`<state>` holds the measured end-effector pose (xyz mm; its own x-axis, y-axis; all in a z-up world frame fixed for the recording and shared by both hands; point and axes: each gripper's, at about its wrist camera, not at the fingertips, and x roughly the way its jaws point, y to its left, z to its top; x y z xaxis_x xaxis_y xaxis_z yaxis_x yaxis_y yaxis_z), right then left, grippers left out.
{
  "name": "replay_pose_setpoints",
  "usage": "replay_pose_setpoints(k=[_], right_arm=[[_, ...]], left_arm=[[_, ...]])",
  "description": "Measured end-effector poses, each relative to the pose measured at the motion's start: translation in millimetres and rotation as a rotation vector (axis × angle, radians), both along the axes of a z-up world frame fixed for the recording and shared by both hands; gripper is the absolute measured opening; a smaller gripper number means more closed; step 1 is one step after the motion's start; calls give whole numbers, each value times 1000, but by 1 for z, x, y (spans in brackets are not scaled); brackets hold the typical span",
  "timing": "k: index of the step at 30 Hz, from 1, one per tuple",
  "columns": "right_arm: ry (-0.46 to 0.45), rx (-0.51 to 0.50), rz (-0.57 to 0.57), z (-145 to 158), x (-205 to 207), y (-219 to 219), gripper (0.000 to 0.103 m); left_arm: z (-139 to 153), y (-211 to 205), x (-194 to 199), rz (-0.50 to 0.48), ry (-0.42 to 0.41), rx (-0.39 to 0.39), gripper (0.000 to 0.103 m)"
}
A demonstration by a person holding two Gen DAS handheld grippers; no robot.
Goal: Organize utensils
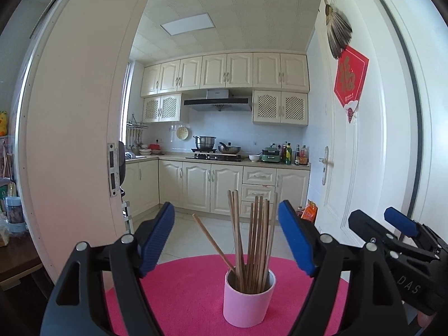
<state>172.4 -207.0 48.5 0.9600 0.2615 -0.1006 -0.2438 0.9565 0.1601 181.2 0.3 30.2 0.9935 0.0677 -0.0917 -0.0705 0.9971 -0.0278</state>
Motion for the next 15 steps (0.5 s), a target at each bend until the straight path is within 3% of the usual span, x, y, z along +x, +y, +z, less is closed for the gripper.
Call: replay_pose_setpoints(k=[10, 15], right_arm=[[-18, -17, -71, 11, -75, -5, 93], [-23, -21, -113, 15, -102, -7, 93]], left_arm=[[14, -14, -71, -36, 28, 43, 79], [15, -19, -102, -39, 3, 39, 79]])
